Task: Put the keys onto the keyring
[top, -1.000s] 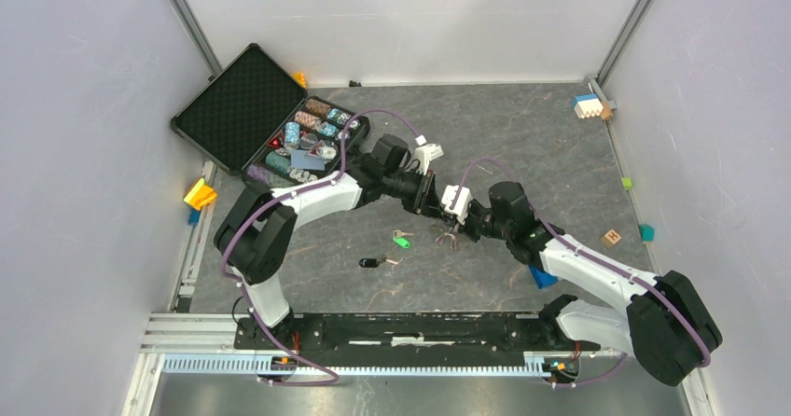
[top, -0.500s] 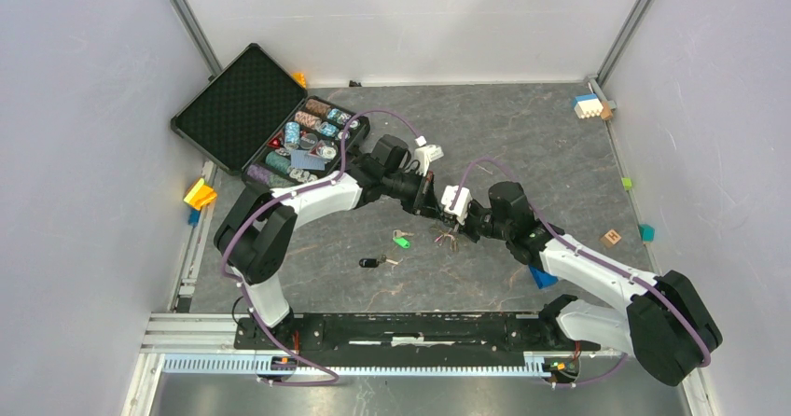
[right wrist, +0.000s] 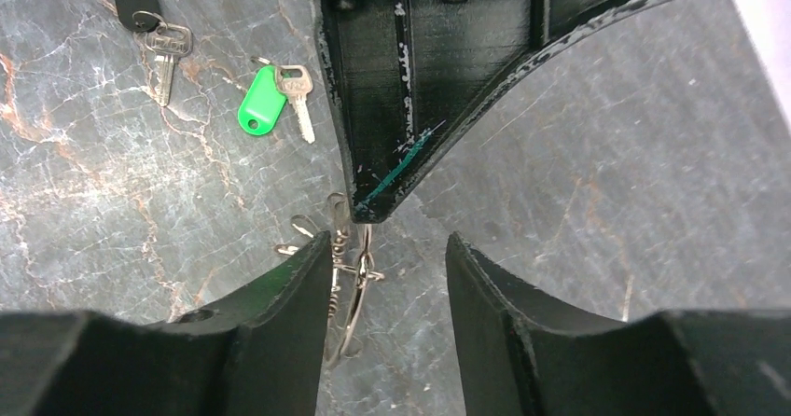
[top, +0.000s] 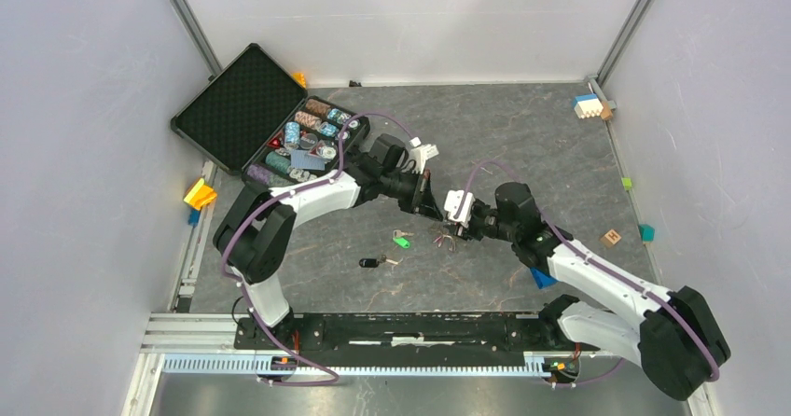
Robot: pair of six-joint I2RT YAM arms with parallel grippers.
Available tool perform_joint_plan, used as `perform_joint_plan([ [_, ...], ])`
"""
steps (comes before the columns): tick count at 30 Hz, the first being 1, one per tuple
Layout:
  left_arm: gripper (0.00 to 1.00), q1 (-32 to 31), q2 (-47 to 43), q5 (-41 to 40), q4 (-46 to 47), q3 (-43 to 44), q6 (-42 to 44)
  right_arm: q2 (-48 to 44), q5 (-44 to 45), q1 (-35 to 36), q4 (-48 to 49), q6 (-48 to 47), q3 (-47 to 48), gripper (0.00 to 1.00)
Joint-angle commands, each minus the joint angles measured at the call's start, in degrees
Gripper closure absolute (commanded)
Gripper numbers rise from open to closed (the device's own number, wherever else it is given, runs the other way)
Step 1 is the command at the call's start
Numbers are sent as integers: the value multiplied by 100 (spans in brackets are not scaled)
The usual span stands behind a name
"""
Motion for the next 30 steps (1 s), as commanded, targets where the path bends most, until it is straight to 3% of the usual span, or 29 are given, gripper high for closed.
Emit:
perform_joint_plan([
  [1, 98, 141, -219, 267, -19, 242, -753, -367, -87, -1, -46, -512, 190, 50],
  [10, 98, 273, -298, 575, 121, 237, -1469, -330, -287, -2, -167, -497, 361, 61],
  [30, 98, 246, -399, 616, 334, -28, -1557, -54, -87, -9, 163, -21, 427, 67],
])
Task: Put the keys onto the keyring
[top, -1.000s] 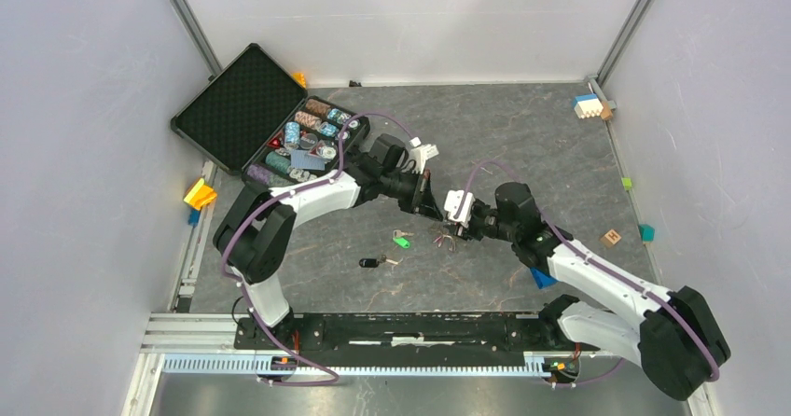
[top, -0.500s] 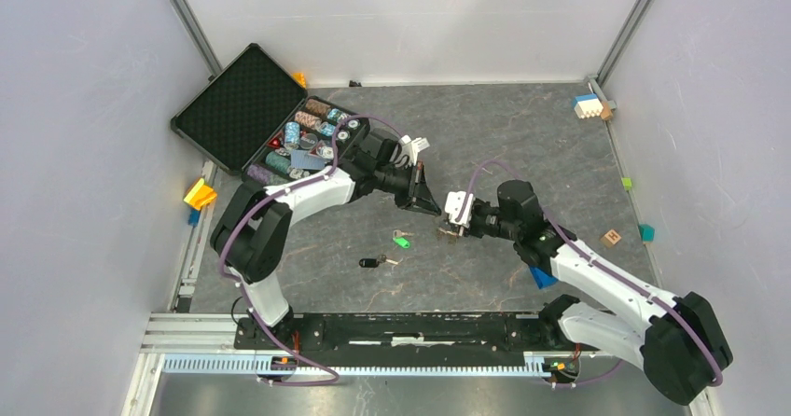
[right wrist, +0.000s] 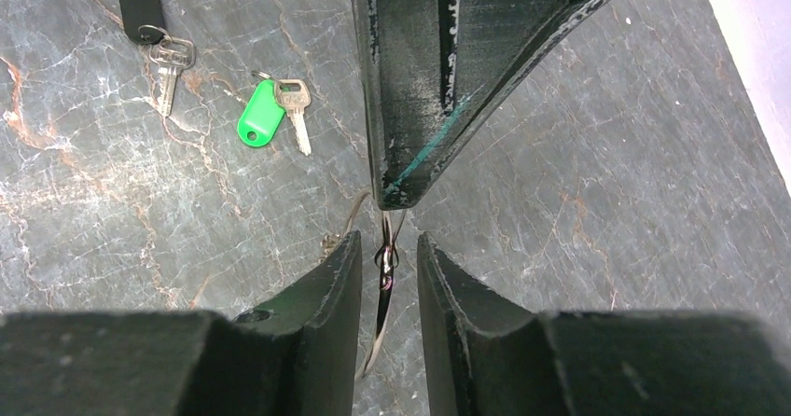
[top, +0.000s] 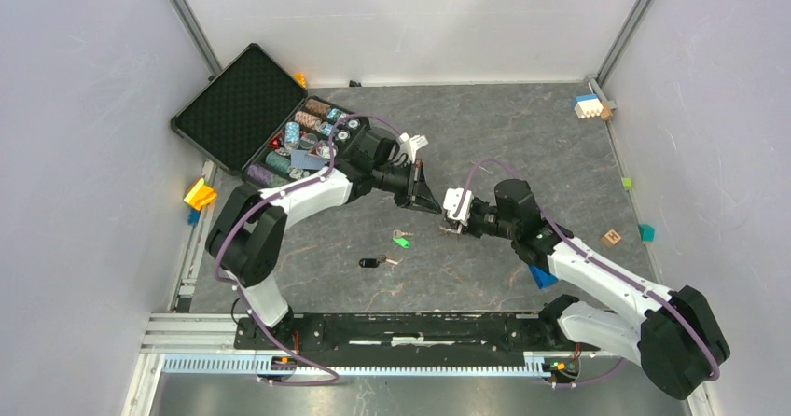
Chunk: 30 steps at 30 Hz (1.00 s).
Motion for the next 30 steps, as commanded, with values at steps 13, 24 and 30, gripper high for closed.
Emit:
perform_joint_plan([
  [13, 98, -46, -187, 266, 379, -70, -259, 91, -13, -45, 451, 364, 243, 74],
  [24, 98, -63, -201, 176, 364, -70, -258, 63, -140, -93, 593, 485, 202, 76],
  [30, 98, -76, -225, 168, 363, -77, -256, 91, -238, -97, 662, 565, 191, 77],
])
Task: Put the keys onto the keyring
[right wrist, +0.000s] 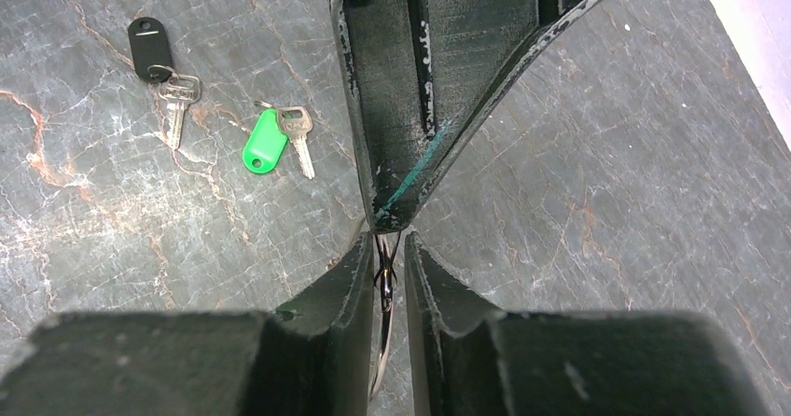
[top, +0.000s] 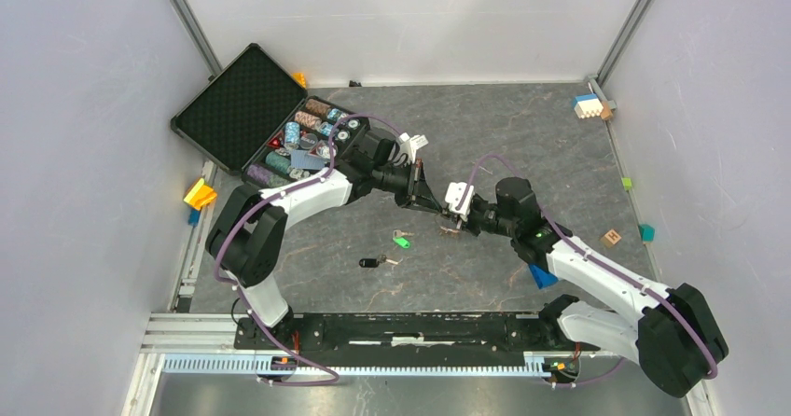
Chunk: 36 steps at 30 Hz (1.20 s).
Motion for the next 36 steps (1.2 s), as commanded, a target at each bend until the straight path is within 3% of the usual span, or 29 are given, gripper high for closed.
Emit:
perform_joint_plan([
  [1, 98, -61, -224, 165, 200, -13, -185, 8, -114, -34, 347, 118, 180, 78],
  [10, 98, -58, -242, 180, 223, -31, -175, -30, -83, -73, 396, 94, 105, 83],
  [36, 98, -50, -265, 175, 247, -60, -140, -88, -165, -170, 176, -48, 107, 74],
])
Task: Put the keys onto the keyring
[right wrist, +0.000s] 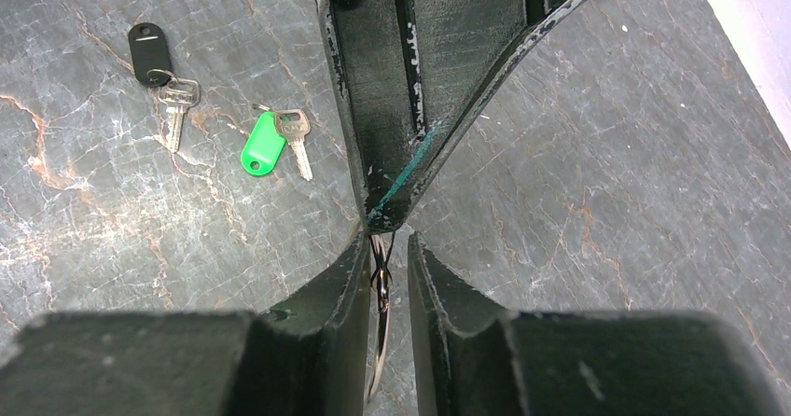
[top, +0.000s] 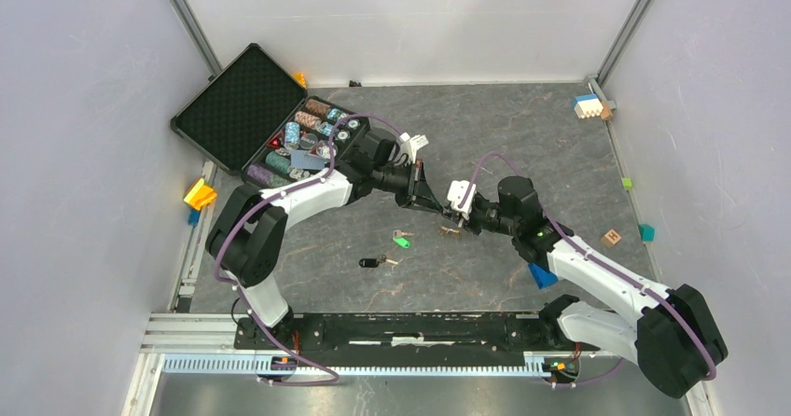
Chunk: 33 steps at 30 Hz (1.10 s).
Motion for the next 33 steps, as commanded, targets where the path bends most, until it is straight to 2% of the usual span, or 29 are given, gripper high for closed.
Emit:
perform_joint_plan([
  [1, 98, -38, -269, 187, 171, -43, -133, -88, -21, -48, 113, -114, 109, 73],
  [25, 98, -29, -265, 206, 219, -70, -150, -151, -130, -92, -59, -271, 109, 70],
  [33, 98, -29, -243, 230, 243, -75, -193, -118, -112, -94, 16, -156, 118, 75],
])
